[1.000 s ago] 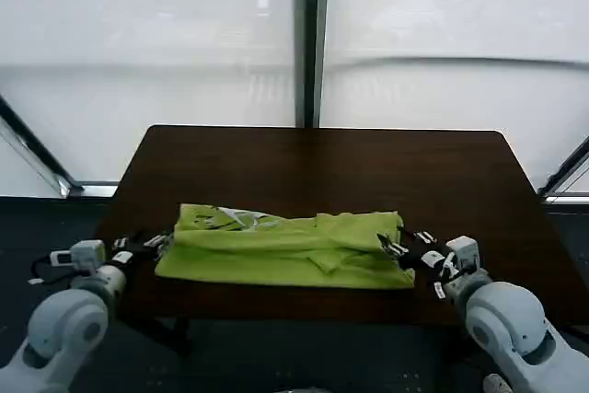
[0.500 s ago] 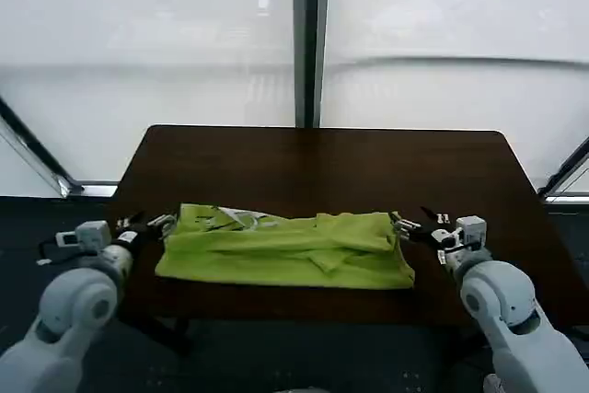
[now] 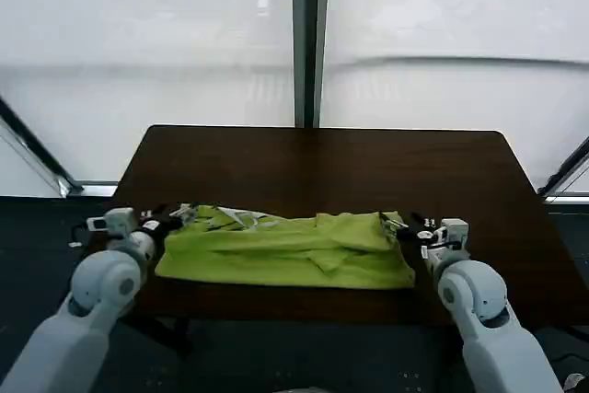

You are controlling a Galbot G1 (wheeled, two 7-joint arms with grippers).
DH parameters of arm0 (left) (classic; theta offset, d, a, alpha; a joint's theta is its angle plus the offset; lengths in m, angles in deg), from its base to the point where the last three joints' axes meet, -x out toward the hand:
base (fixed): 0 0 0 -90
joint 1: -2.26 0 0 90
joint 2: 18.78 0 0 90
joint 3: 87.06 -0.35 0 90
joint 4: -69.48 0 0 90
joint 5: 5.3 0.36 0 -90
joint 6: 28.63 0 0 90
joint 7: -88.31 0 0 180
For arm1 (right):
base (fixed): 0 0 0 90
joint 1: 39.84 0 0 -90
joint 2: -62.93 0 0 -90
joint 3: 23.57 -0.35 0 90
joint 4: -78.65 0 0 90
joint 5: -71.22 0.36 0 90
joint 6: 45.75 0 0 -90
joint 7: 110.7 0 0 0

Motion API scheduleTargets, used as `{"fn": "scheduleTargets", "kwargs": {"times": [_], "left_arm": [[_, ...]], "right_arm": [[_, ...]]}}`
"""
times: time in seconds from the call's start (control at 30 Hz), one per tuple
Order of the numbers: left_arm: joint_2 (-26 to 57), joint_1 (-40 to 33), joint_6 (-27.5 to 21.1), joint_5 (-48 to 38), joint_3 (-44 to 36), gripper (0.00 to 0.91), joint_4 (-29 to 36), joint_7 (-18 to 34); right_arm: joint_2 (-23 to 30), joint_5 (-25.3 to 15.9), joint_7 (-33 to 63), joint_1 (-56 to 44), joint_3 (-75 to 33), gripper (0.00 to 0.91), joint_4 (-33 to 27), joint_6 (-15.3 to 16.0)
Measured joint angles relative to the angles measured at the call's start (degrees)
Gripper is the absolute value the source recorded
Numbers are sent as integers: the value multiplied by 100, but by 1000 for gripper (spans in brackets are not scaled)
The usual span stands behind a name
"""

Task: Fold and organize the clothes.

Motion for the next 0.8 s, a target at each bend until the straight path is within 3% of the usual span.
{"fn": "scheduleTargets", "kwargs": {"times": [0.1,0.23,0.43,0.47,0.7,0.8], "left_arm": [[-26,-81,-2,-3,-99,878,-60,-4],[-56,-126,-3,2,-180,878,-111,-9],[-111,-141,-1,20,-242,848,-162,-10],[-117,-143,-1,20,-247,839,-172,-10],[-120,-153,-5,9,-261,819,-217,-20],[-129,-199,16,11,-274,770,-287,-23]], "right_arm": [[86,8,37,15,-35,702,-42,12],[155,-17,39,14,-42,605,-97,13],[177,-25,40,3,-82,351,-146,5],[180,-27,39,0,-85,273,-150,4],[228,-56,24,-49,-105,234,-158,-5],[235,-82,17,-68,-106,205,-156,-9]]}}
